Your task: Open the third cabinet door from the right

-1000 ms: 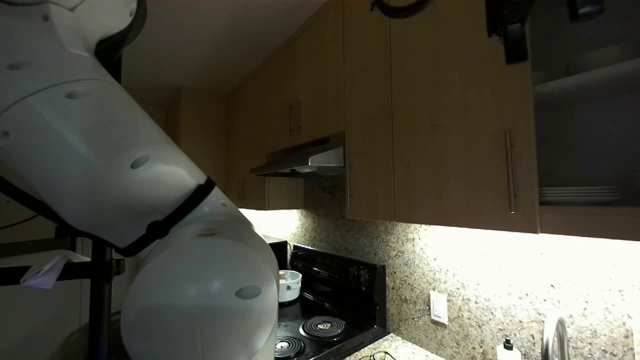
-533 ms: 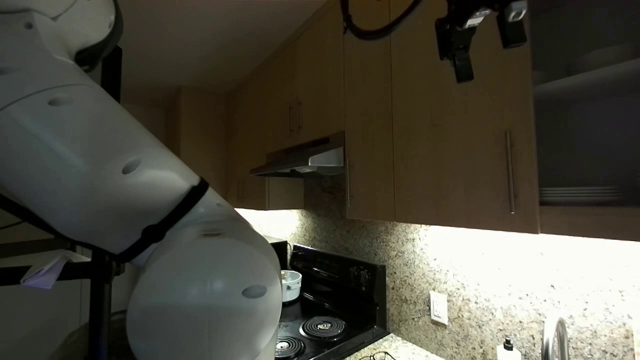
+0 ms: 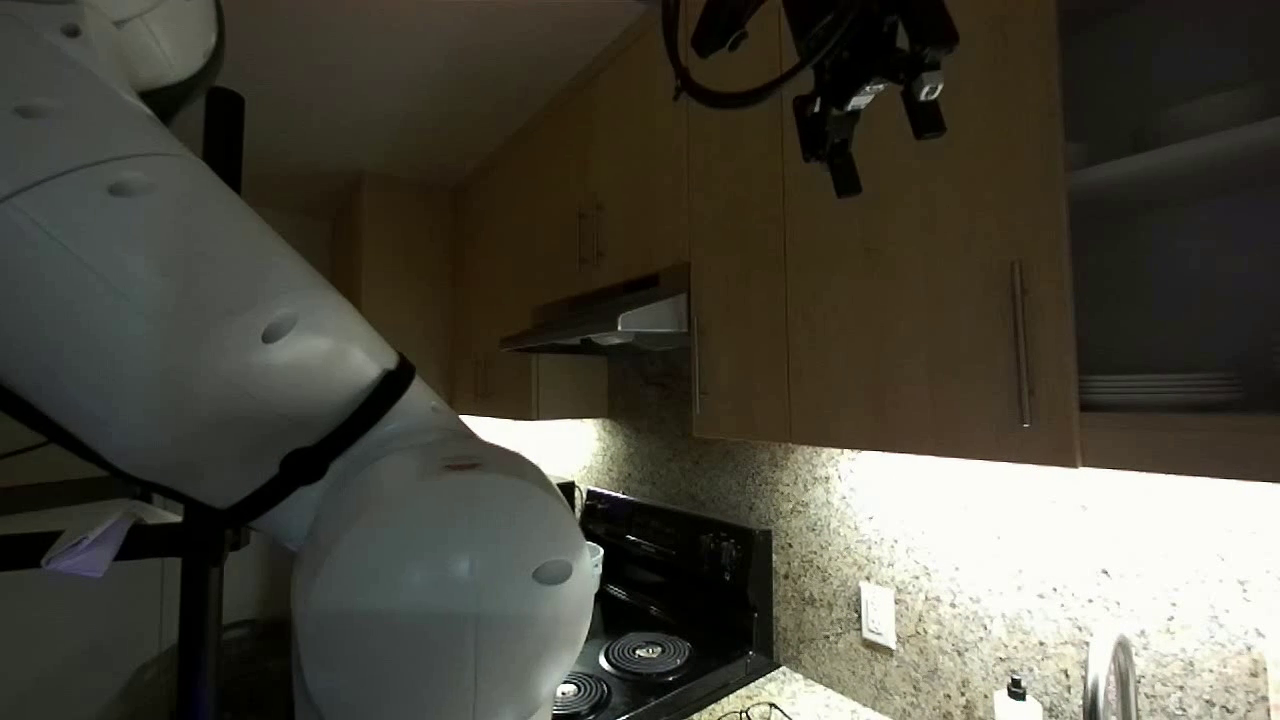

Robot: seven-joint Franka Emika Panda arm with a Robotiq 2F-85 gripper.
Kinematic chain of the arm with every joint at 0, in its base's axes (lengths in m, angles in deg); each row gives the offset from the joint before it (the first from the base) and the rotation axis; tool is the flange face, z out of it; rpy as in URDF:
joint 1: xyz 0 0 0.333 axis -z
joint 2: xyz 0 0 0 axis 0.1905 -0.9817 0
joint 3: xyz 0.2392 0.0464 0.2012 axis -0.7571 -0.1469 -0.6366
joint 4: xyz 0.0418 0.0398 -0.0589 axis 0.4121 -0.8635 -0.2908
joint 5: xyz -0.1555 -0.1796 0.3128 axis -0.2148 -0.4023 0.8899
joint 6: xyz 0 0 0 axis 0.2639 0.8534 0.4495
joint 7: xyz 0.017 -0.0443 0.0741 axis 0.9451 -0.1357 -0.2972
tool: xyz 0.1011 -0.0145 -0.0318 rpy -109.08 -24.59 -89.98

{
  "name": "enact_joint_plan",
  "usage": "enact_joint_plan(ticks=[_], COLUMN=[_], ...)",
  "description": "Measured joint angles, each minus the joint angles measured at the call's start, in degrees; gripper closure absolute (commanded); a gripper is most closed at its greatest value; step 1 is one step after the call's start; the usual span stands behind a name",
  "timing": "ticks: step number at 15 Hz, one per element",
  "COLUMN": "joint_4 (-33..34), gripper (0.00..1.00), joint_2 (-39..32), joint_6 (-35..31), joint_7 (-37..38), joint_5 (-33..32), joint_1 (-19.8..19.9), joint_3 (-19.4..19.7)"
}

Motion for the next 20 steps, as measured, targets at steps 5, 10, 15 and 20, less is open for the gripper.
enact_joint_plan(ticks=[5,10,15,20], joint_4=[0.88,0.23,-4.53,-9.7], gripper=[0.0,0.0,0.0,0.0], joint_2=[-2.89,-4.71,-4.81,-4.76], joint_6=[-0.02,-0.34,-3.82,-8.35], joint_7=[-1.23,-4.63,-7.76,-8.79], joint_5=[-1.8,-1.72,-0.57,1.09], joint_1=[-4.14,-7.21,-9.43,-9.62], joint_3=[-1.74,-0.79,1.73,3.01])
